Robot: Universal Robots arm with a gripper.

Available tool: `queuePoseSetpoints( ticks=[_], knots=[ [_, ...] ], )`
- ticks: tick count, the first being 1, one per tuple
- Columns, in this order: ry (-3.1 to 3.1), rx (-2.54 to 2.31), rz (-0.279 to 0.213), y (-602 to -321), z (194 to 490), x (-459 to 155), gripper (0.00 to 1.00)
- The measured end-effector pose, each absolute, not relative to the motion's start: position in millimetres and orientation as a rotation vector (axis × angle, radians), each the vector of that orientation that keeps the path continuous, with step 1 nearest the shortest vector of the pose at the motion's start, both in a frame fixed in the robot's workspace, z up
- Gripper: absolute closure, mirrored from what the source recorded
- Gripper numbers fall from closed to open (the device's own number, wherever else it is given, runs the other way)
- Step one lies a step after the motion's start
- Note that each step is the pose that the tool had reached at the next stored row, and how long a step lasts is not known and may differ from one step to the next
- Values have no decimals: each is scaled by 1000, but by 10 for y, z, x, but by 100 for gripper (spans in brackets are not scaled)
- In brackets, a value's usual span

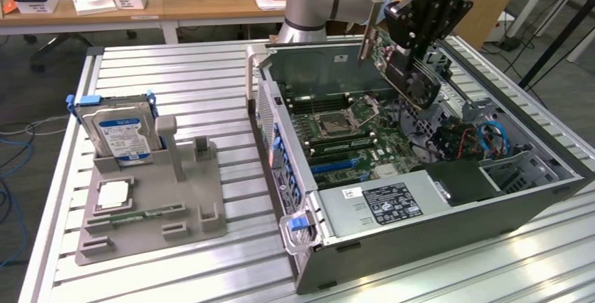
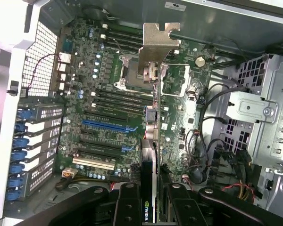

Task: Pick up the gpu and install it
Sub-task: 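Insert the gpu into the slot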

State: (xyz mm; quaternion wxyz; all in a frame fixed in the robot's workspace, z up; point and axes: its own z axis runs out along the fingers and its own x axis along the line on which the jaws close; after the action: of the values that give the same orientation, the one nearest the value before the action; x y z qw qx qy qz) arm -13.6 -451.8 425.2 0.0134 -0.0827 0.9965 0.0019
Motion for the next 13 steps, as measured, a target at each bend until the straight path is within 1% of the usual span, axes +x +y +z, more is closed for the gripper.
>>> queuePoseSetpoints(
  ticks=[13],
  knots=[
    [3099, -314, 7, -4518, 4252, -137, 74]
  ],
)
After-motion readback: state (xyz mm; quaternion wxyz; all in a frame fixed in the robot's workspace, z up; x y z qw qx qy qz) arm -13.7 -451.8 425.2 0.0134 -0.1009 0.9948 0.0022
